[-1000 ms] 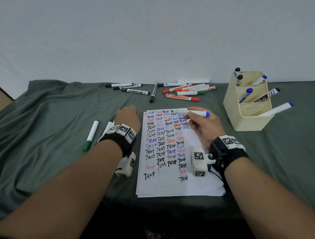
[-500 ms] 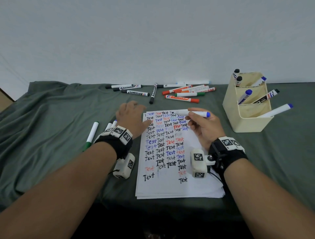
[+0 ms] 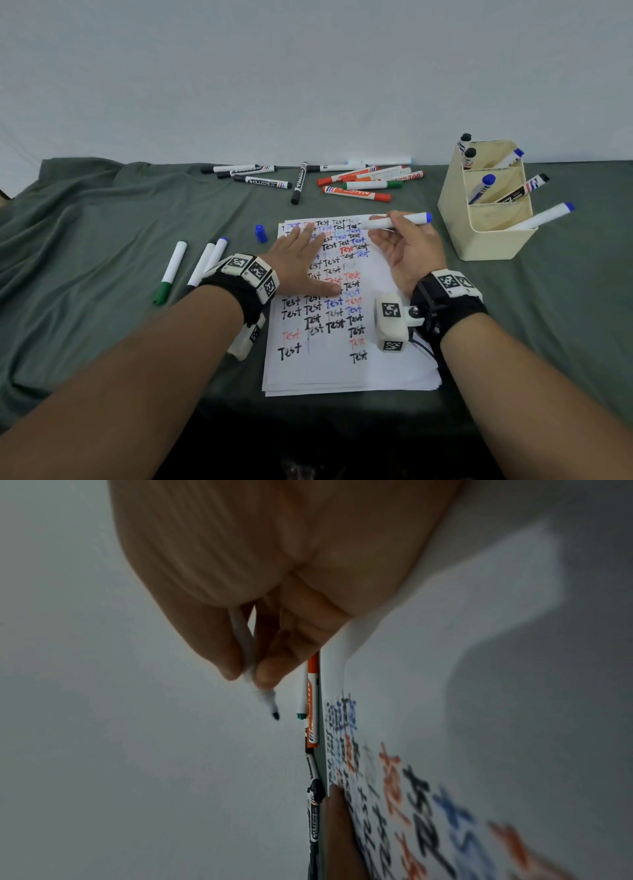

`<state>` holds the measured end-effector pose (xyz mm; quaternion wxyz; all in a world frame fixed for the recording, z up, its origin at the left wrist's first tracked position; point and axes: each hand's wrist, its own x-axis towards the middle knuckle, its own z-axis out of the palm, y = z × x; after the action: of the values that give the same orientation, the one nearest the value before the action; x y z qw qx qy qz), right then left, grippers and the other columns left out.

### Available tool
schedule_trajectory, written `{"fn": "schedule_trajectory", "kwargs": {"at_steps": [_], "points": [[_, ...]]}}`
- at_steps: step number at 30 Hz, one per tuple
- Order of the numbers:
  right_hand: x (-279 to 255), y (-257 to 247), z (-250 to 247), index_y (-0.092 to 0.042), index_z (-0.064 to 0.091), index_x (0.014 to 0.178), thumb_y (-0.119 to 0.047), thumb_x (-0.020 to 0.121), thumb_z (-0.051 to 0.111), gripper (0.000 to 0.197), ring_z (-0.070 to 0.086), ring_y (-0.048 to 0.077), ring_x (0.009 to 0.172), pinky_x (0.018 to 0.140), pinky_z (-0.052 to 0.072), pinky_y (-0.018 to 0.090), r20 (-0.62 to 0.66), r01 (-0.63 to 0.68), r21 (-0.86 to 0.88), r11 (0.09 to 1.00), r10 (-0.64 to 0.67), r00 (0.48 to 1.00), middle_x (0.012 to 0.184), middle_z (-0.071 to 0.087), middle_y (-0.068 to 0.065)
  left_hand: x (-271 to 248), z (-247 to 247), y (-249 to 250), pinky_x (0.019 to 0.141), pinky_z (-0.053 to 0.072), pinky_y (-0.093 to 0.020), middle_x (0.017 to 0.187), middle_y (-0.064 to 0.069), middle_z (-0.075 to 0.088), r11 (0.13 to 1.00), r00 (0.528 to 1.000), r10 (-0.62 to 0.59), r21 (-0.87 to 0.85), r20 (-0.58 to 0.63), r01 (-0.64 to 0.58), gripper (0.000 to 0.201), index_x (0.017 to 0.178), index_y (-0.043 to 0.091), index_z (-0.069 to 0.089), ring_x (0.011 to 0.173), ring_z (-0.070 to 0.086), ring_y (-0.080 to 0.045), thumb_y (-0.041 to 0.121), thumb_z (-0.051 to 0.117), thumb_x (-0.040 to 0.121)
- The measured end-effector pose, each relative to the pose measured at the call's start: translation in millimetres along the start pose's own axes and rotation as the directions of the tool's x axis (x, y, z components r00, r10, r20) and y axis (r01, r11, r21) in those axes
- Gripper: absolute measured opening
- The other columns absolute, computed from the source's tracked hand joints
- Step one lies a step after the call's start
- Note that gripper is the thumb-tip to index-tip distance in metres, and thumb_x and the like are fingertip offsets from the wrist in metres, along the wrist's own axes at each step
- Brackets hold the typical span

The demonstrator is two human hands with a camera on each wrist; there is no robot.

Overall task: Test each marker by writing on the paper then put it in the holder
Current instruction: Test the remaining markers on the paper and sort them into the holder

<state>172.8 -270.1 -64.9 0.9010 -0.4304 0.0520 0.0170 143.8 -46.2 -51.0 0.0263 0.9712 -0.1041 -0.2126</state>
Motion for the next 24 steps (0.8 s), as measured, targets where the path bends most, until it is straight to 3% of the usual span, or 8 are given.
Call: {"fn": "schedule_trajectory", "kwargs": {"at_steps": [4, 8, 14, 24], "points": [[1, -3, -5, -0.015, 0.069, 0.081, -0.004, 0.078, 0.082, 0.017, 0.066, 0.023, 0.065, 0.065, 0.057, 0.028, -0.054, 0.152, -0.273, 0.950, -0.173, 0.983, 0.079, 0.073, 0.013, 1, 3, 1, 0.121, -0.011, -0.044, 0.161, 0.001, -0.033, 1.000, 1.000, -0.005, 0.017, 0.020, 0.005, 0.133, 0.156, 0.027, -0.022, 0.149, -0.028, -0.021, 0.099, 0.029, 0.056], [0, -7, -10, -0.023, 0.069, 0.069, -0.022, 0.068, 0.080, 0.011, 0.061, 0.017, 0.061, 0.059, 0.053, 0.028, 0.003, 0.185, -0.540, 0.821, -0.218, 0.976, 0.071, 0.071, 0.008, 1, 2, 1, 0.122, -0.012, -0.047, 0.161, 0.001, -0.034, 1.000, 0.999, -0.005, 0.013, 0.033, 0.004, 0.134, 0.155, 0.029, -0.023, 0.148, -0.030, -0.021, 0.101, 0.027, 0.054], [-5, -6, -8, -0.030, 0.070, 0.064, -0.021, 0.072, 0.080, 0.016, 0.061, 0.013, 0.058, 0.057, 0.050, 0.025, 0.125, 0.160, -0.676, 0.719, -0.102, 0.987, 0.066, 0.072, 0.002, -2, 0, 3, 0.122, -0.011, -0.051, 0.160, 0.002, -0.035, 1.000, 0.998, -0.021, 0.011, 0.054, 0.021, 0.136, 0.155, 0.029, -0.023, 0.148, -0.029, -0.021, 0.101, 0.028, 0.052], [-6, -7, -6, -0.030, 0.067, 0.061, -0.019, 0.073, 0.078, 0.019, 0.061, 0.014, 0.062, 0.062, 0.051, 0.033, 0.122, 0.145, -0.720, 0.679, -0.082, 0.989, 0.068, 0.071, 0.003, -6, -3, 7, 0.121, -0.010, -0.056, 0.161, 0.003, -0.033, 1.000, 0.998, -0.026, 0.004, 0.053, 0.026, 0.131, 0.156, 0.029, -0.022, 0.149, -0.028, -0.020, 0.098, 0.030, 0.057]]}}
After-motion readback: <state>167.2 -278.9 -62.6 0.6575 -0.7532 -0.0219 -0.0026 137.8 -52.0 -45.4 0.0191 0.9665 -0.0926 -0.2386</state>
